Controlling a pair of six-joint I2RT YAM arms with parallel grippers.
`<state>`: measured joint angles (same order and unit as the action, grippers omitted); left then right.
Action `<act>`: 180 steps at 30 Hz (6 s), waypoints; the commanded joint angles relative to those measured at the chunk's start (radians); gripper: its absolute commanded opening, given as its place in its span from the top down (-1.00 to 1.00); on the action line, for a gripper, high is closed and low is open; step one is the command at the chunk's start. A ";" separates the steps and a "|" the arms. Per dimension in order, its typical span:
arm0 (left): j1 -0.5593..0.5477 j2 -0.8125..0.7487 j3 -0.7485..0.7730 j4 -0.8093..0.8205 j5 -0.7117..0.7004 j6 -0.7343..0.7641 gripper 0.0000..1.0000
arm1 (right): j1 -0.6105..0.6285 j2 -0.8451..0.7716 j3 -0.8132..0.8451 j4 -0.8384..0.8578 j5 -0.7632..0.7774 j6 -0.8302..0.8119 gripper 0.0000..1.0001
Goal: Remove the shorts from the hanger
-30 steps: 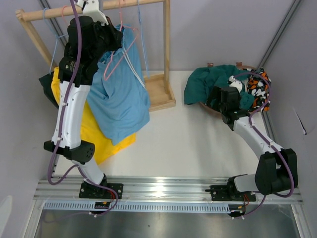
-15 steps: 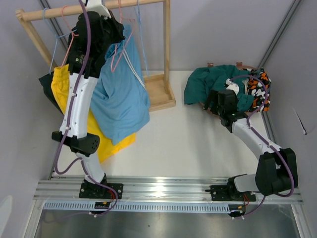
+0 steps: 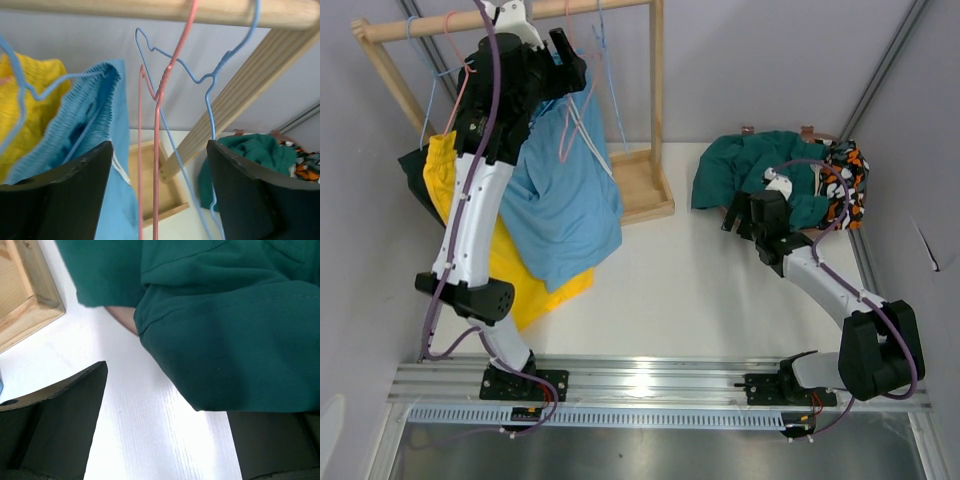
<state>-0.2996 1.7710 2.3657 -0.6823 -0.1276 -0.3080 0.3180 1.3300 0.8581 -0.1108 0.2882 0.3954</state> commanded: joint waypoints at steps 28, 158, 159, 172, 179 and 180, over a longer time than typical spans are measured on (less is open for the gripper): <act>0.246 -0.044 -0.048 -0.008 0.046 0.078 -0.75 | 0.064 -0.061 -0.077 0.011 0.042 0.010 -0.99; -0.328 0.156 -1.017 0.066 -0.208 0.066 0.96 | 0.191 -0.560 -0.133 -0.155 0.049 -0.064 -0.99; -0.326 0.157 -1.011 0.063 -0.208 0.066 0.98 | 0.188 -0.560 -0.133 -0.156 0.049 -0.064 -0.99; -0.372 -0.024 -0.901 -0.025 -0.047 0.032 1.00 | 0.170 -0.574 -0.097 -0.168 0.020 -0.059 -0.99; -0.415 -0.143 -0.517 -0.178 0.110 -0.026 1.00 | 0.233 -0.638 -0.036 -0.087 -0.264 -0.116 -0.99; -0.415 -0.142 -0.478 -0.195 0.118 -0.028 1.00 | 0.249 -0.644 -0.025 -0.078 -0.297 -0.119 -0.99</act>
<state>-0.7074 1.7199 1.7187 -0.8333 -0.1089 -0.2977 0.5259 0.7246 0.7555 -0.2733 0.1703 0.3115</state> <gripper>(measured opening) 0.012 0.993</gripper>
